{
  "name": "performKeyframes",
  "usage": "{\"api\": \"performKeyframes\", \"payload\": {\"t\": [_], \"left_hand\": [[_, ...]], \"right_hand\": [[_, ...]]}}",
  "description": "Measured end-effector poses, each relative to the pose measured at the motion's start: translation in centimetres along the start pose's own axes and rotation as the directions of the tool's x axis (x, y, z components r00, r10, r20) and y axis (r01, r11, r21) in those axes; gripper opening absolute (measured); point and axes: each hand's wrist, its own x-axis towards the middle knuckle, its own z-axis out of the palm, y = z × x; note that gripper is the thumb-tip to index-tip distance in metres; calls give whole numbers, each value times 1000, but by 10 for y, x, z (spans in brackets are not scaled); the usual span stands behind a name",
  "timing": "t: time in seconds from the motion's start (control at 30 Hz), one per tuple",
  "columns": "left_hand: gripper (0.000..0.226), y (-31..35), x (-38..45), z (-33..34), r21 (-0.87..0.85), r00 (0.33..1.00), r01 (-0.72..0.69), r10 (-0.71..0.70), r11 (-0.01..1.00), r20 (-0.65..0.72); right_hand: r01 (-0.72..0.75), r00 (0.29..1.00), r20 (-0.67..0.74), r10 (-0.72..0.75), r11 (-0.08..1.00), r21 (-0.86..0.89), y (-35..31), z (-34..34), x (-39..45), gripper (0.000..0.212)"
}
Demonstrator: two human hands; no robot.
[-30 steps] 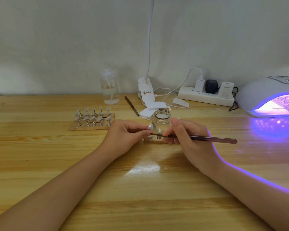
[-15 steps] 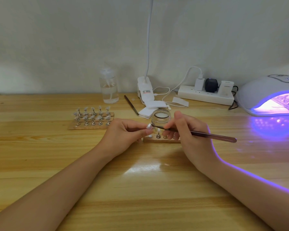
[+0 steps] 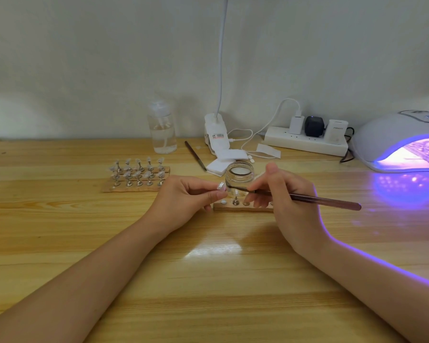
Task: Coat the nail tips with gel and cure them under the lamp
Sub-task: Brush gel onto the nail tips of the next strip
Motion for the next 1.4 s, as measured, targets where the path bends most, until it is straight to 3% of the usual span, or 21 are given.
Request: {"api": "performKeyframes", "payload": {"t": [0.57, 0.77, 1.3, 1.4], "left_hand": [[12, -1, 1, 1, -8, 1000, -11, 11, 1000, 14], [12, -3, 1, -1, -4, 999, -24, 24, 1000, 35], [14, -1, 0, 1, -25, 998, -45, 46, 999, 49], [14, -2, 0, 1, -17, 998, -43, 44, 999, 46]], "right_hand": [[9, 995, 96, -4, 999, -48, -1, 3, -2, 36], [4, 1000, -6, -5, 999, -42, 0, 0, 0, 37], [-6, 995, 102, 12, 998, -64, -1, 3, -3, 37], [-2, 998, 66, 4, 999, -33, -1, 2, -3, 37]]}}
